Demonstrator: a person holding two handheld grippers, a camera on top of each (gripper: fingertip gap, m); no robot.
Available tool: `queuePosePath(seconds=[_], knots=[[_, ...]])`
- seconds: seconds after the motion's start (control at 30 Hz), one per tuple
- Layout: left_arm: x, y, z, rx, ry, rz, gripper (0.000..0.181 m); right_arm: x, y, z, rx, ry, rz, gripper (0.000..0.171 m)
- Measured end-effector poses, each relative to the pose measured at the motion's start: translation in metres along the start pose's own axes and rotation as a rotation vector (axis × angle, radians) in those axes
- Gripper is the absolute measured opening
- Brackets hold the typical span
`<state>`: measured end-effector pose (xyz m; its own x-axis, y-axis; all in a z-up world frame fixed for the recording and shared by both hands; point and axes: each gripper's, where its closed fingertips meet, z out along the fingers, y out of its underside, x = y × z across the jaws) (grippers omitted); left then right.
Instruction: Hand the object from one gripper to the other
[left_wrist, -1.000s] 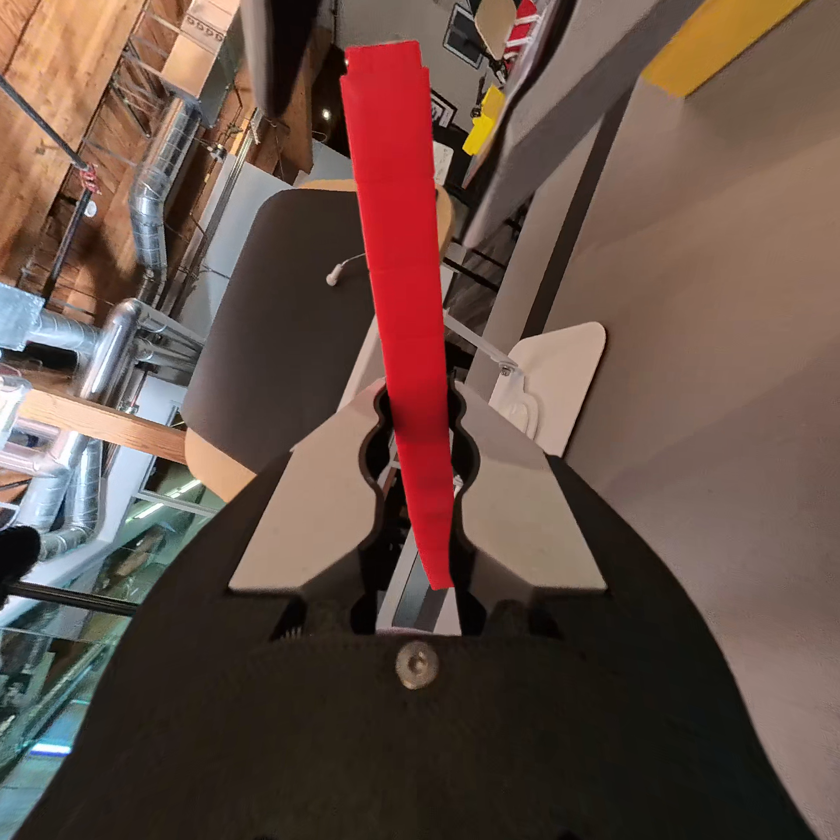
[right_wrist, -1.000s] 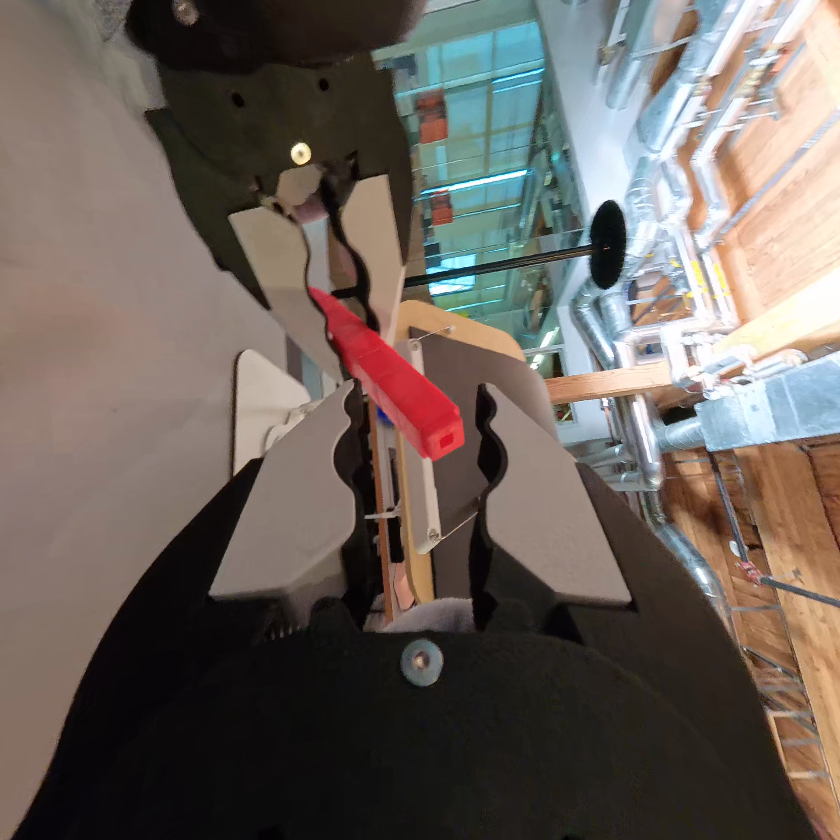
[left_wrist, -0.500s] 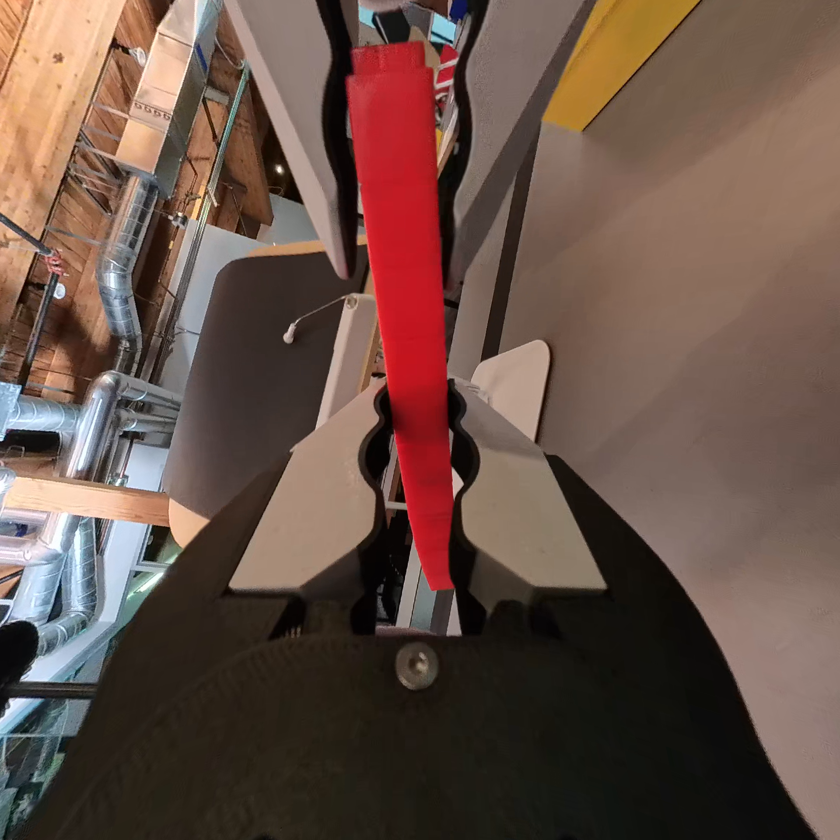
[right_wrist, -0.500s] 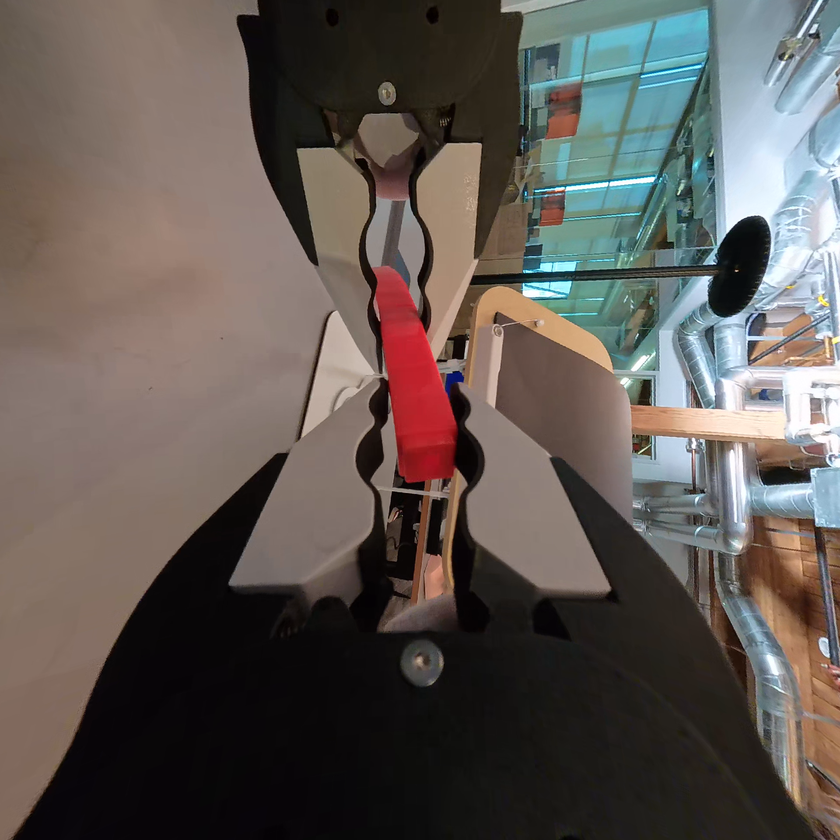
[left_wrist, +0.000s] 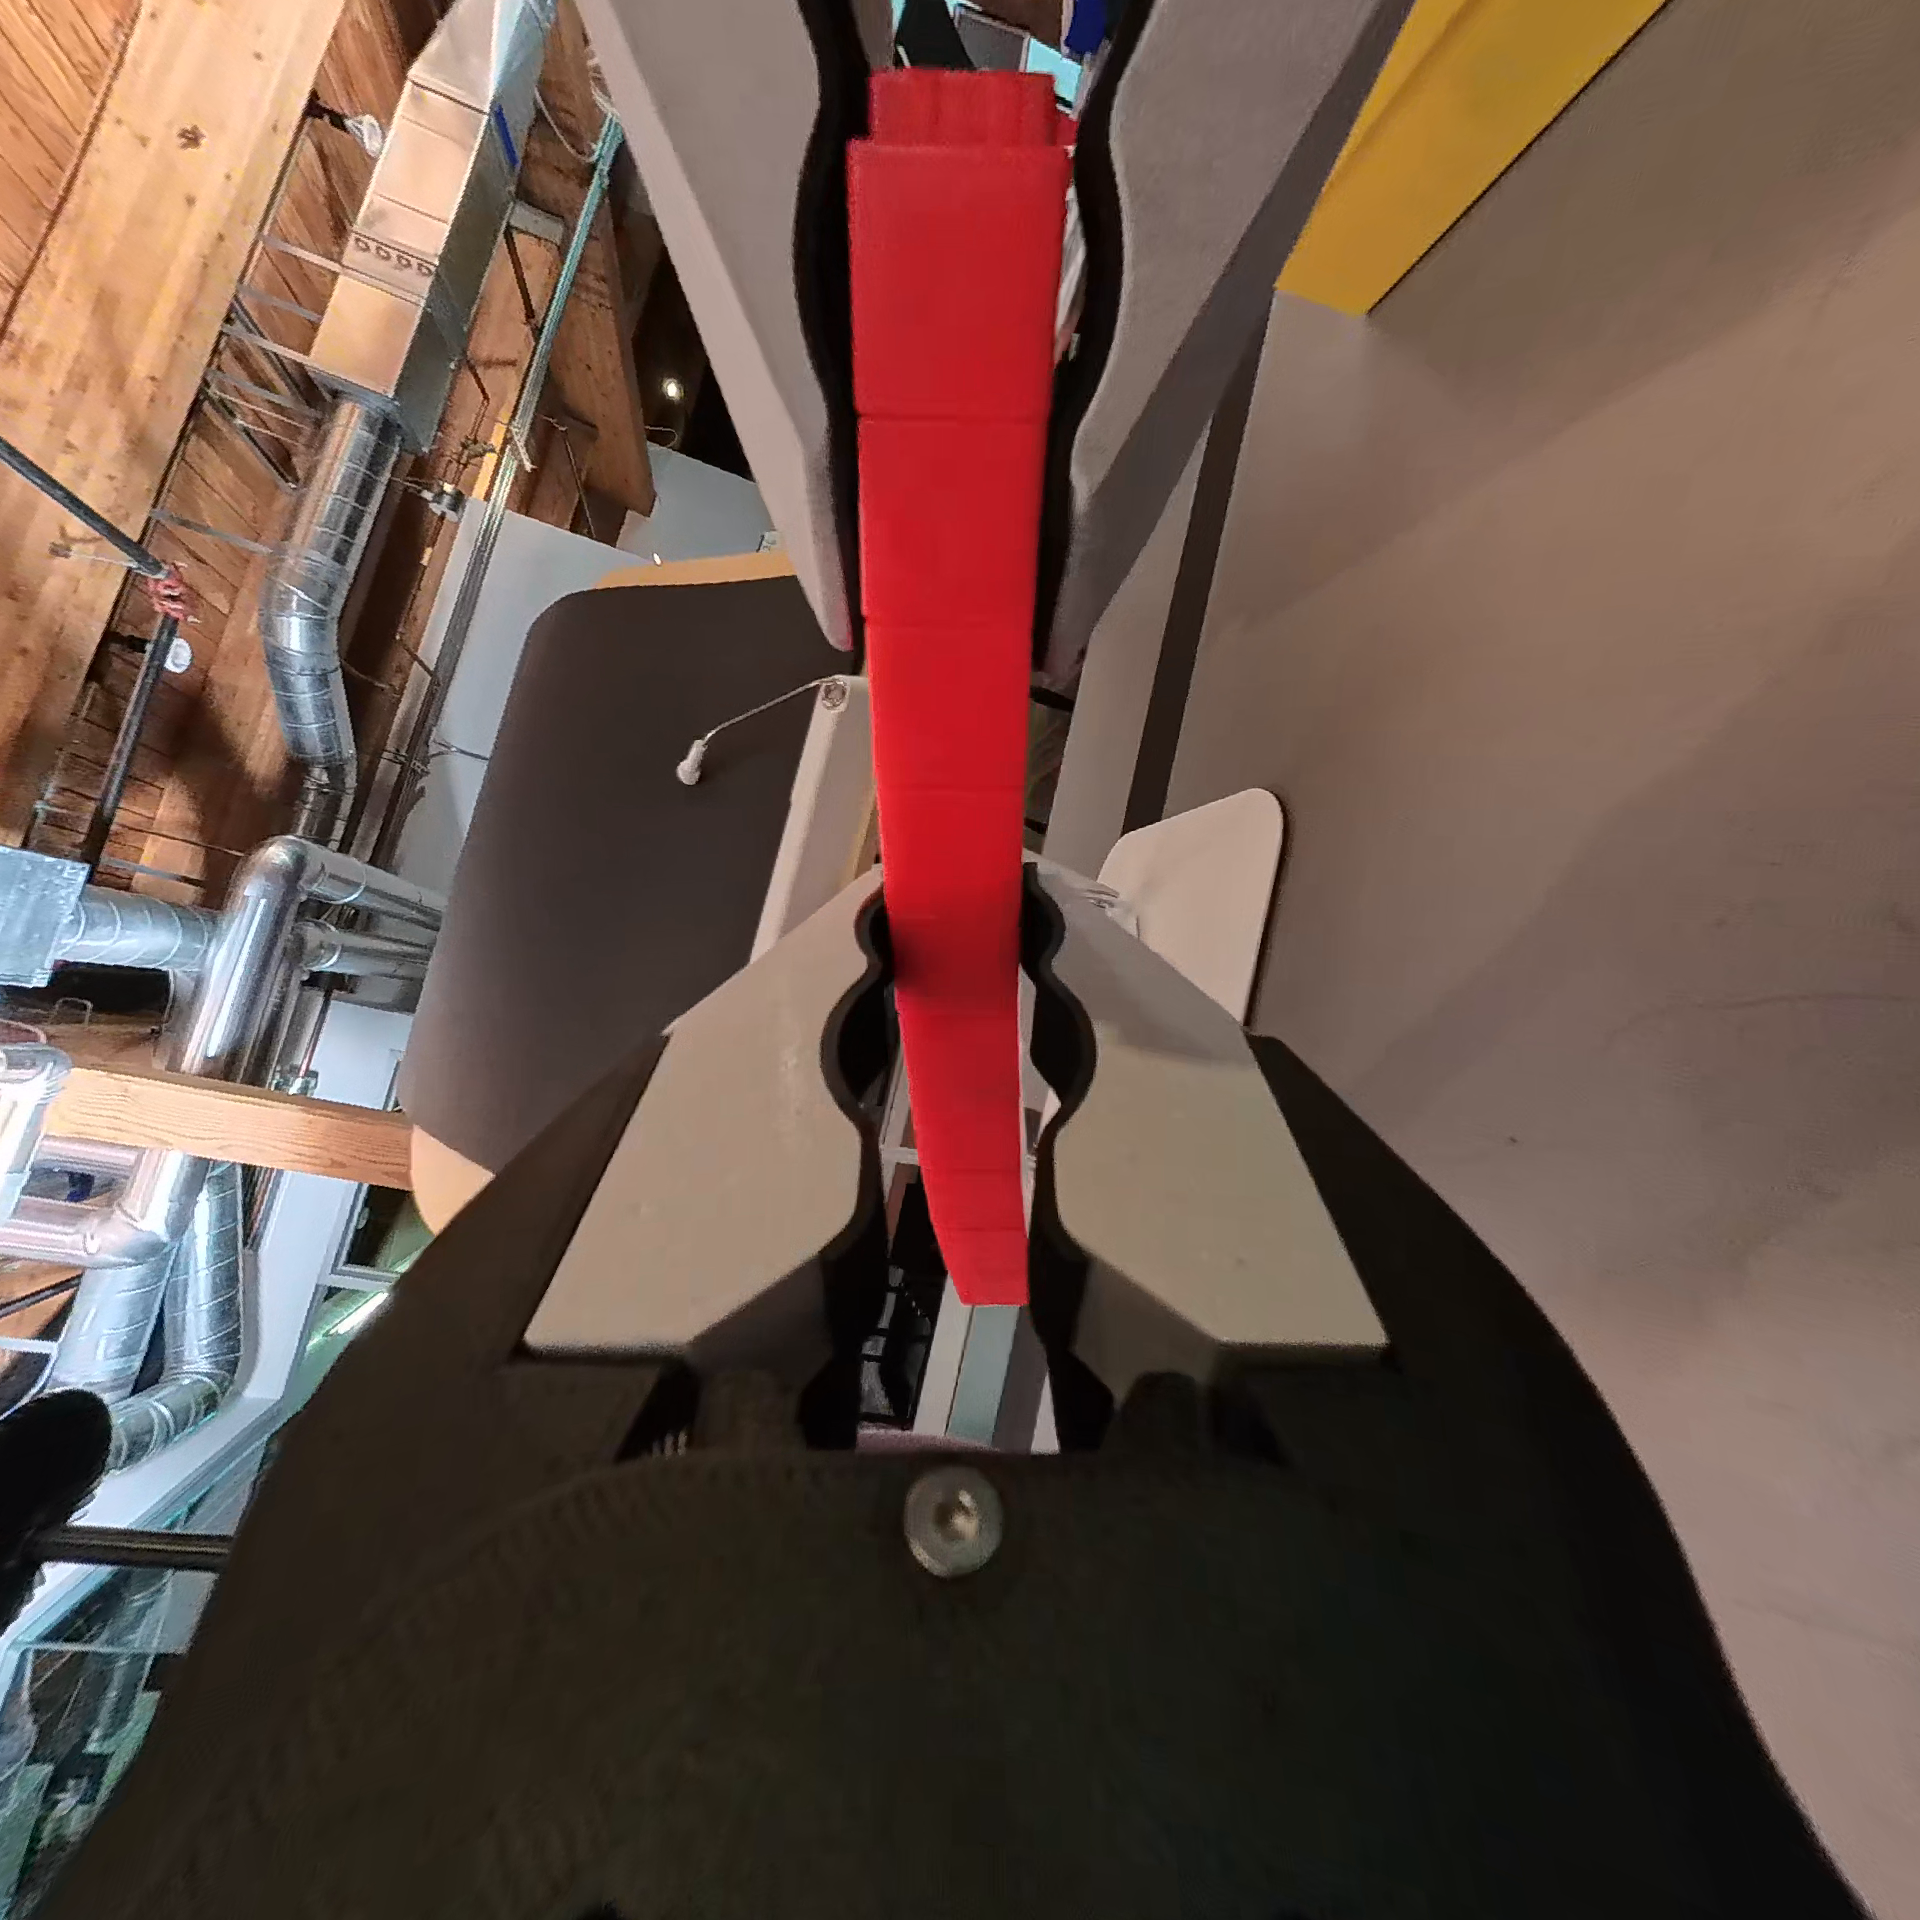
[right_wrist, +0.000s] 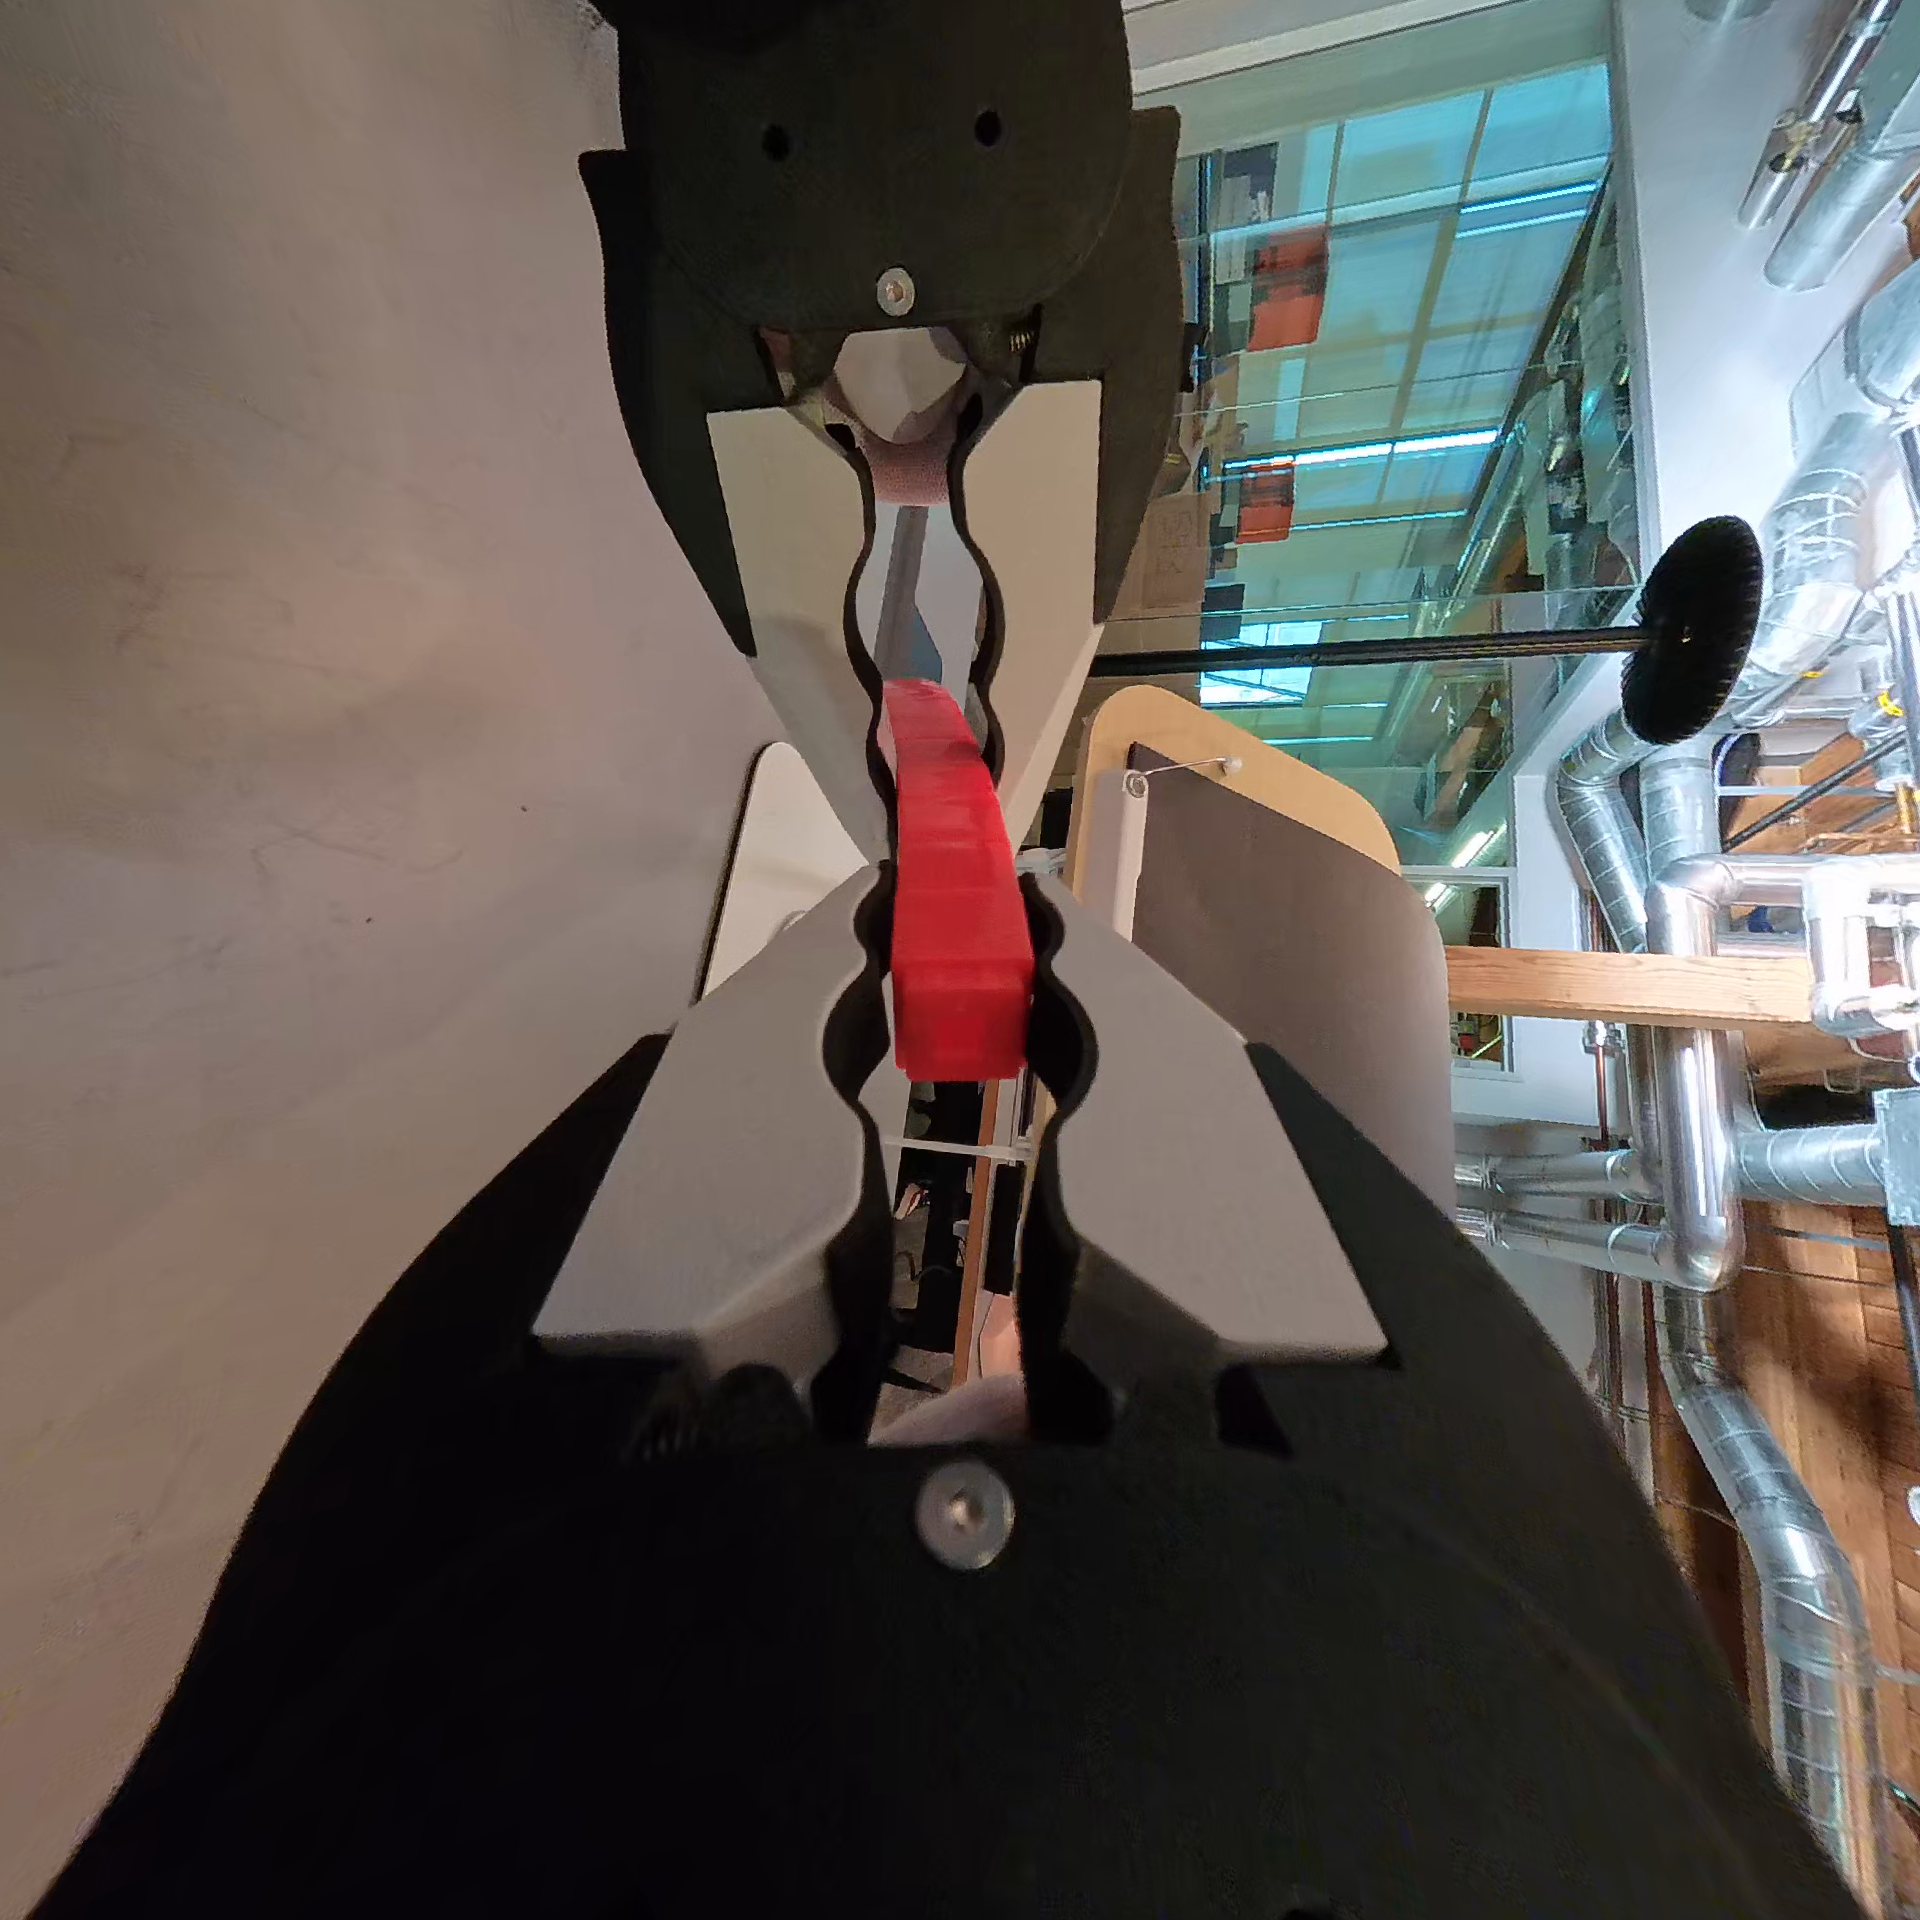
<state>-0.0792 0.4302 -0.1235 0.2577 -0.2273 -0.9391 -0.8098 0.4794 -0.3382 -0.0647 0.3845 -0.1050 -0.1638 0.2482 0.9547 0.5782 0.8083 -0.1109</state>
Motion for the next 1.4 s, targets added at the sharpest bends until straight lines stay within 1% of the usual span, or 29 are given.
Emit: queuePosePath(seconds=[0.1,0.23,0.37,0.6,0.73,0.77,0.83,0.9,0.97,1.03,1.07,1.1,1.13,1.2,1.27,1.33,1.4], knots=[[-0.002,0.001,0.000,-0.014,-0.010,0.013,0.021,0.001,0.001,0.001,-0.009,0.013,-0.007,0.020],[-0.003,0.006,-0.001,-0.049,0.001,0.030,0.020,0.003,0.000,0.004,-0.043,0.073,-0.109,0.024],[0.000,0.006,-0.001,-0.056,0.006,0.048,0.020,-0.001,-0.002,0.005,-0.021,0.077,-0.135,0.022],[0.001,0.007,-0.001,-0.052,0.005,0.041,0.020,-0.003,-0.004,0.006,-0.004,0.052,-0.079,0.019],[-0.006,0.005,-0.001,-0.044,-0.036,0.024,0.021,0.004,-0.003,0.006,0.008,0.075,-0.011,0.020],[-0.010,0.004,-0.002,-0.040,-0.053,0.018,0.023,0.008,-0.003,0.005,0.010,0.086,0.010,0.020],[-0.015,0.003,-0.004,-0.037,-0.072,0.004,0.036,0.016,0.001,0.002,0.005,0.117,0.039,0.020],[-0.023,0.000,-0.007,-0.017,-0.093,-0.029,0.045,0.024,0.004,-0.002,0.011,0.138,0.073,0.020],[-0.037,-0.006,-0.015,0.019,-0.119,-0.092,0.047,0.032,0.007,-0.006,0.022,0.165,0.113,0.020],[-0.052,-0.017,-0.026,0.080,-0.143,-0.163,0.038,0.040,0.006,-0.011,0.049,0.185,0.153,0.020],[-0.058,-0.023,-0.031,0.111,-0.140,-0.201,0.036,0.045,0.004,-0.015,0.076,0.201,0.187,0.020],[-0.060,-0.030,-0.035,0.142,-0.118,-0.242,0.026,0.051,0.002,-0.019,0.099,0.210,0.223,0.020],[-0.062,-0.040,-0.040,0.189,-0.083,-0.277,0.012,0.056,0.001,-0.023,0.116,0.217,0.244,0.019],[-0.069,-0.054,-0.051,0.243,-0.047,-0.325,0.008,0.065,-0.002,-0.030,0.154,0.238,0.290,0.019],[-0.069,-0.069,-0.062,0.296,0.032,-0.367,0.004,0.076,-0.007,-0.040,0.233,0.241,0.389,0.020],[-0.063,-0.089,-0.074,0.366,0.169,-0.415,0.000,0.088,-0.010,-0.052,0.314,0.244,0.496,0.019],[-0.058,-0.107,-0.080,0.412,0.276,-0.456,0.001,0.101,-0.013,-0.065,0.433,0.237,0.644,0.020]])
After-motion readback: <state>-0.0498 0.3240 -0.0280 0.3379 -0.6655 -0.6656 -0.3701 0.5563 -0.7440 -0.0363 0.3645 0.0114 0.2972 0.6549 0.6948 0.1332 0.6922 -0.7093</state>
